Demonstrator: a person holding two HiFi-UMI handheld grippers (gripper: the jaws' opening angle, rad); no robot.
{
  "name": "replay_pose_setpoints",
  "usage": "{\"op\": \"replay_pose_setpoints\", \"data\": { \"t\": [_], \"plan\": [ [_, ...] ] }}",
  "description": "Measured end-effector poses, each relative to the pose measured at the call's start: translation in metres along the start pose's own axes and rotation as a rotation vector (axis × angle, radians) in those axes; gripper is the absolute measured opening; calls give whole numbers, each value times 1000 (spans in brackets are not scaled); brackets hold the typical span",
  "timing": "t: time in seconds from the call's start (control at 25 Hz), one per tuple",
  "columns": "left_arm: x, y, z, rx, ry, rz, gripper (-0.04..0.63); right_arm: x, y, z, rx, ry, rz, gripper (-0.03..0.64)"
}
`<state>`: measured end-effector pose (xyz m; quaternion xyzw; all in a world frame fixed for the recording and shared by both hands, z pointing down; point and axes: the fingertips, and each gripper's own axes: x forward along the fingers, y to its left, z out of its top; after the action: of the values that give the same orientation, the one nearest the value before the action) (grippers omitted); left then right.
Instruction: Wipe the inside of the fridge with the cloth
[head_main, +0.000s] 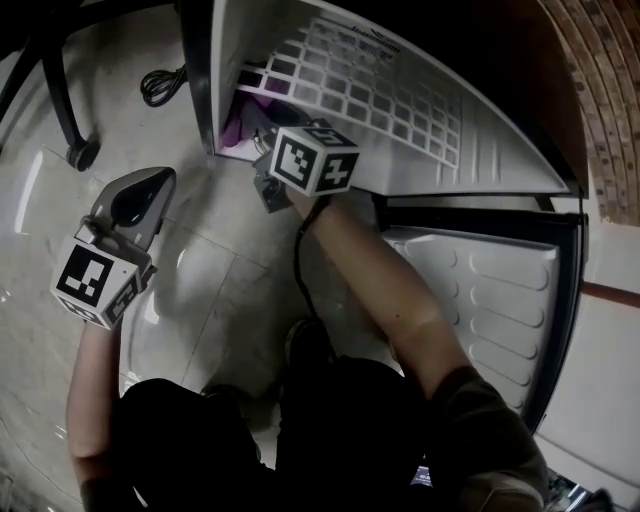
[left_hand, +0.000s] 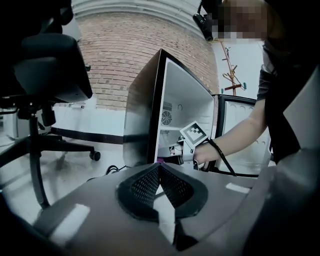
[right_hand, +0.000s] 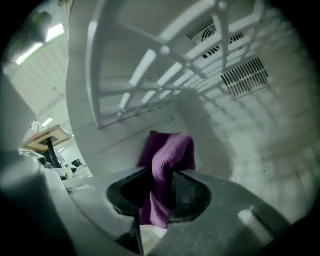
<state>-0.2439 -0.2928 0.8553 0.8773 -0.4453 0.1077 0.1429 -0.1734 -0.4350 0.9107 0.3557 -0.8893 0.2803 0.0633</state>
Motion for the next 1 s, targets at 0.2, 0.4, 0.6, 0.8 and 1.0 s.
{"op": "replay_pose_setpoints", "data": {
  "t": [0.2,0.4,0.6,0.8,1.0],
  "plan": [
    [11,11,3,-2,-2,6,17,19,-33,-33,-72,184,-149,77],
    [27,4,9,8,-6,-28,17,28,-41,-46,-293,309,-223,77],
    [40,-12,3,14,5,-79,17,15,-58,-51,-370,364,-279,77],
    [47,-24,-5,16,26,-113,17,-37,-108,-45,-284,357,-443,78],
    [57,-35,-9,7,21,-134,17,-95,-153,-42,-224,389,-620,78]
  ]
}}
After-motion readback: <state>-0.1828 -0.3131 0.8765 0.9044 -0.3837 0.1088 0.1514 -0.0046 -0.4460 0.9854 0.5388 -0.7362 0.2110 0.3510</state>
